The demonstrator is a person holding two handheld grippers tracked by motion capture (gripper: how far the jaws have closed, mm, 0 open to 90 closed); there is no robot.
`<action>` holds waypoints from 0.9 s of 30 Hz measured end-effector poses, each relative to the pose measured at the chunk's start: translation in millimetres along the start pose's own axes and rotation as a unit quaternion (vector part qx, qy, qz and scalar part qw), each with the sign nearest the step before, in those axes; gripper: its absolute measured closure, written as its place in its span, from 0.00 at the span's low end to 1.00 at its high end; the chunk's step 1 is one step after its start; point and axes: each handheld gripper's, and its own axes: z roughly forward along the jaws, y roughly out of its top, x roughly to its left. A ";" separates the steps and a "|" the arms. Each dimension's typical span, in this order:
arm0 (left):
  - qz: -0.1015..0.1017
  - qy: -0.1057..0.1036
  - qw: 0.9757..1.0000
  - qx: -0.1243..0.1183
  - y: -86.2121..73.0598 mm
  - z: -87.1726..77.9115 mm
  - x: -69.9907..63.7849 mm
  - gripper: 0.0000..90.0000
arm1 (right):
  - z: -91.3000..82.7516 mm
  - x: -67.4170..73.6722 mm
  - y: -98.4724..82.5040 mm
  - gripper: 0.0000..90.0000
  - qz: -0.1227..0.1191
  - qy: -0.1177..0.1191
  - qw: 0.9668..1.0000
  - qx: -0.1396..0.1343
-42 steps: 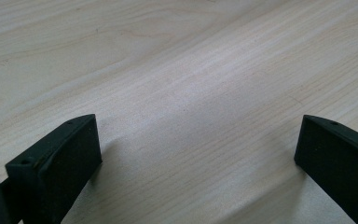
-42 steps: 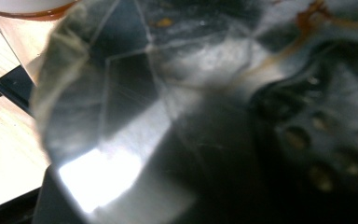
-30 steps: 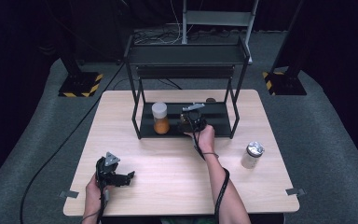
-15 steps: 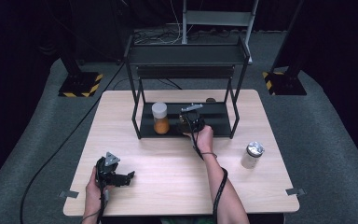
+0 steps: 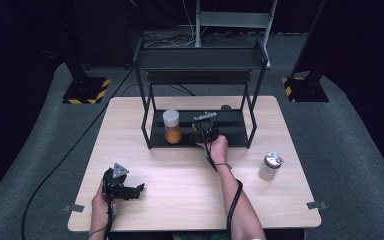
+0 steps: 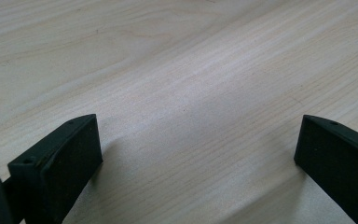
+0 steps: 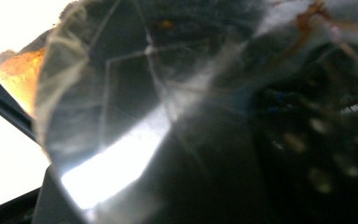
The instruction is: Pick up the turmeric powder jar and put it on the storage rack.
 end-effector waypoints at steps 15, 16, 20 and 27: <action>-0.001 0.000 1.000 0.000 0.0 0.0 0.0 0.01 | 7.0 3.0 2.6 0.33 -0.003 0.004 1.000 -0.003; -0.001 0.000 1.000 0.000 0.0 0.0 -0.1 0.01 | 7.6 3.4 2.7 0.33 -0.002 0.005 1.000 -0.003; -0.001 0.000 1.000 0.000 0.0 0.0 -0.1 0.01 | 9.7 4.5 3.1 0.33 -0.004 0.006 1.000 -0.002; -0.001 0.000 1.000 0.000 0.0 0.0 0.0 0.01 | 14.2 5.1 2.5 0.33 0.000 0.005 1.000 0.000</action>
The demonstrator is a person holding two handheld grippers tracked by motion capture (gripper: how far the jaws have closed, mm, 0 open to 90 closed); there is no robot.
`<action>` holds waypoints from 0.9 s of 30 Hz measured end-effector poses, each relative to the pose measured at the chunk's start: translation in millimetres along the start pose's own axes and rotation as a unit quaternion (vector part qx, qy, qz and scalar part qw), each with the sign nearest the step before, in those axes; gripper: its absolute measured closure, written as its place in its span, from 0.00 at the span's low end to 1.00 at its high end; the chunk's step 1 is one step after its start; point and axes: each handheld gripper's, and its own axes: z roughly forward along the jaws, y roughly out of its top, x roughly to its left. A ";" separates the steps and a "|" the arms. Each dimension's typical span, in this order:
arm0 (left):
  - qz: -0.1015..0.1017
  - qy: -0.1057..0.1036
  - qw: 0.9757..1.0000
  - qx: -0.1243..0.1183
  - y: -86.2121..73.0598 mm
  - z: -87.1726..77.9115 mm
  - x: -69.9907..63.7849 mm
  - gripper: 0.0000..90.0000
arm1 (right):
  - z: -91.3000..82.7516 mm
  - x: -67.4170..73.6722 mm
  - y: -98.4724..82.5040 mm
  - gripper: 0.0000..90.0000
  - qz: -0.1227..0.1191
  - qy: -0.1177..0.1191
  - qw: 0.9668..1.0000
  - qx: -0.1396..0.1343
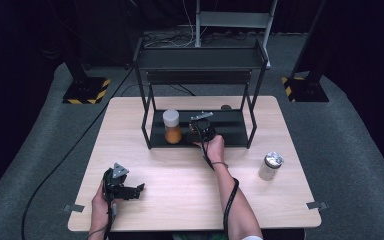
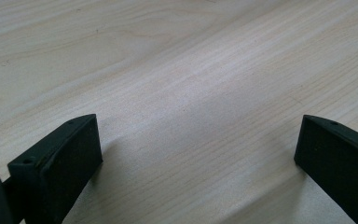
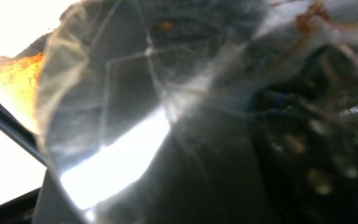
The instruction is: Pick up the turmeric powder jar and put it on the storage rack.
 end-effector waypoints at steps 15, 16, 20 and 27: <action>0.000 0.000 1.000 0.000 0.0 0.0 0.1 0.01 | 3.0 -2.7 -4.8 0.33 0.034 0.006 0.999 -0.019; 0.000 0.000 1.000 0.000 0.0 0.1 0.0 0.01 | 3.3 -2.7 -4.9 0.33 0.035 0.006 0.999 -0.020; 0.000 0.000 1.000 -0.001 0.0 0.1 0.0 0.01 | 4.6 -2.4 -4.3 0.33 0.037 0.002 0.999 -0.021; 0.000 0.000 1.000 0.000 0.0 0.0 0.1 0.01 | 6.4 -1.7 -3.0 0.33 0.043 -0.002 0.999 -0.020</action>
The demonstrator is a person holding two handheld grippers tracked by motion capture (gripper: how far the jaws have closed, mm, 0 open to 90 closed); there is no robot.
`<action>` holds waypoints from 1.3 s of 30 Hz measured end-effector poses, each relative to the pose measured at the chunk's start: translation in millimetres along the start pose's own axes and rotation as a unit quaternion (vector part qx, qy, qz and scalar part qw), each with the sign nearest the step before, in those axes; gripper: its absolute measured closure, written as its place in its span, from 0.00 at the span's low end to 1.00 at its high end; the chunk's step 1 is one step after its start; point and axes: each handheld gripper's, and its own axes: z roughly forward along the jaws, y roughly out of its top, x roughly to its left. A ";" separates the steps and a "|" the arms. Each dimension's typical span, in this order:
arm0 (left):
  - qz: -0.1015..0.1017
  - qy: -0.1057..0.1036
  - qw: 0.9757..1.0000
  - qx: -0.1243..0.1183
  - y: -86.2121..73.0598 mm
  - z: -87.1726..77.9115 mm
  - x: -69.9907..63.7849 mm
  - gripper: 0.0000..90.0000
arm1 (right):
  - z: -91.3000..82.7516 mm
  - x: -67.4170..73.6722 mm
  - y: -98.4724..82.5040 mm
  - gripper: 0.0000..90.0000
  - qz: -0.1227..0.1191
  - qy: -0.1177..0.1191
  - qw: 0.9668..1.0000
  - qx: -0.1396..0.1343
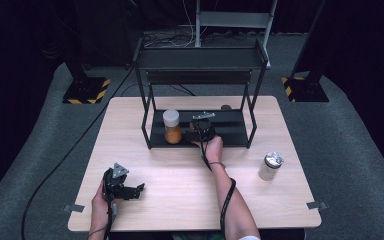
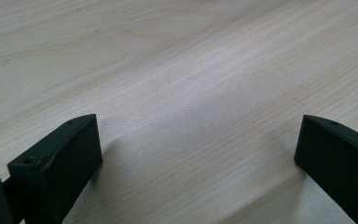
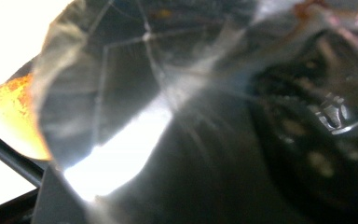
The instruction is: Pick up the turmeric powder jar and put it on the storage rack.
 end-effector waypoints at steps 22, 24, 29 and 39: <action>0.000 -0.001 1.000 0.000 0.0 0.0 0.1 0.00 | 2.4 1.1 1.8 0.33 0.011 -0.005 1.000 0.010; 0.000 -0.001 1.000 0.000 0.0 0.0 0.1 0.00 | 2.3 1.2 2.3 0.33 0.011 -0.004 1.000 0.012; 0.000 -0.001 1.000 0.000 0.0 0.0 0.2 0.00 | 2.2 0.3 2.1 0.23 0.011 -0.006 1.000 0.027; 0.000 0.000 1.000 0.001 0.0 0.0 0.1 0.00 | -10.7 -3.1 1.1 0.02 0.013 0.010 0.996 0.084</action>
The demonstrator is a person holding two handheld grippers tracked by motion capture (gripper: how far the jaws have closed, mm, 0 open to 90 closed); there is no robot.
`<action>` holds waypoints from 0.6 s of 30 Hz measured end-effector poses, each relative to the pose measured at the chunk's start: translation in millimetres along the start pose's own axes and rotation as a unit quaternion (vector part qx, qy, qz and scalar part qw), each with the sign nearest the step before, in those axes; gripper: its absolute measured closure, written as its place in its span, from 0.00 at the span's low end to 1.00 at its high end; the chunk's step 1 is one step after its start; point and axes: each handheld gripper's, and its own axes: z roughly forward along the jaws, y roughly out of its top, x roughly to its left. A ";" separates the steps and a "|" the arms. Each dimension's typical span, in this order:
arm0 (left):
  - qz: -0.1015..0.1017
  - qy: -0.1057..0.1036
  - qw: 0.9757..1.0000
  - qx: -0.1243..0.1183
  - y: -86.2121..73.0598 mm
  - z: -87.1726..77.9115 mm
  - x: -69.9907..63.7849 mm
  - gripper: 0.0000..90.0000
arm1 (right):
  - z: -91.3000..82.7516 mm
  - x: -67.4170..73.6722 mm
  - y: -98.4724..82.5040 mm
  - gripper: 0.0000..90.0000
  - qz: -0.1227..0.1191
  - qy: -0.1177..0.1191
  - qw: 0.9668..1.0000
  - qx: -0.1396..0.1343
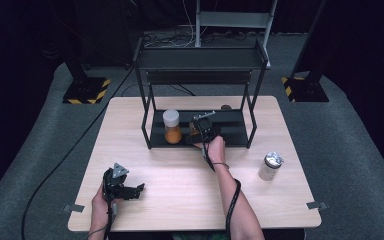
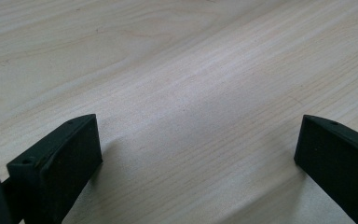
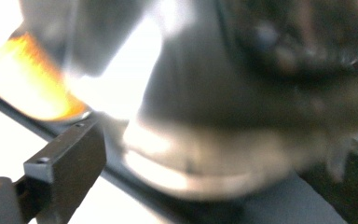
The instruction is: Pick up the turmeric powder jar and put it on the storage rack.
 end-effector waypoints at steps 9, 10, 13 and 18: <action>-0.001 0.000 1.000 0.000 0.2 0.2 -0.3 0.00 | -30.1 -4.6 -25.9 0.02 -0.012 0.018 1.000 0.007; -0.001 0.000 1.000 0.000 0.2 0.2 -0.3 0.00 | -34.0 -4.5 -30.1 0.02 -0.015 0.018 1.000 0.006; -0.002 0.000 1.000 0.000 0.3 0.3 -0.4 0.00 | -44.8 -5.4 -43.2 0.02 -0.021 0.019 1.000 -0.001; -0.001 0.000 1.000 0.001 0.3 0.3 -0.4 0.00 | -62.4 -6.5 -66.3 0.02 -0.025 0.031 0.999 -0.008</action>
